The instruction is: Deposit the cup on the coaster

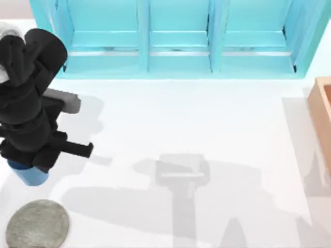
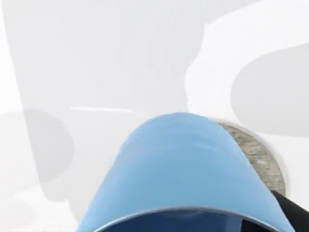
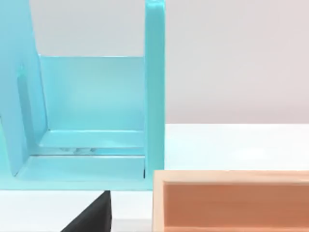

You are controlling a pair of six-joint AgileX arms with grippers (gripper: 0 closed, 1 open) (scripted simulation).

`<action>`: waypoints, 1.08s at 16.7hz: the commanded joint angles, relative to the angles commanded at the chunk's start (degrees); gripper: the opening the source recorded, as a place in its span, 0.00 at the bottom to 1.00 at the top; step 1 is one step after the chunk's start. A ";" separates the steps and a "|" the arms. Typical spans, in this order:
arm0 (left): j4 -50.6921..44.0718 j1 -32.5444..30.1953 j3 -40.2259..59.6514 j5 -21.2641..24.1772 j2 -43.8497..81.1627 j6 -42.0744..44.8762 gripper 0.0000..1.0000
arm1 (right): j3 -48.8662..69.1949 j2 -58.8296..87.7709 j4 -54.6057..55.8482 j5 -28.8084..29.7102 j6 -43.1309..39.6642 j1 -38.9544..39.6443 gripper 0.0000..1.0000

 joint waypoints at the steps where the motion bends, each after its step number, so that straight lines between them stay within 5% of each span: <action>1: 0.01 -1.68 -1.86 -0.08 -2.02 -4.92 0.00 | 0.00 0.00 0.00 0.00 0.00 0.00 1.00; 7: -0.01 -8.10 -8.93 -0.37 -9.70 -22.11 0.00 | 0.00 0.00 0.00 0.00 0.00 0.00 1.00; 18: 6.65 -7.03 -14.12 -0.39 -8.03 -21.67 0.00 | 0.00 0.00 0.00 0.00 0.00 0.00 1.00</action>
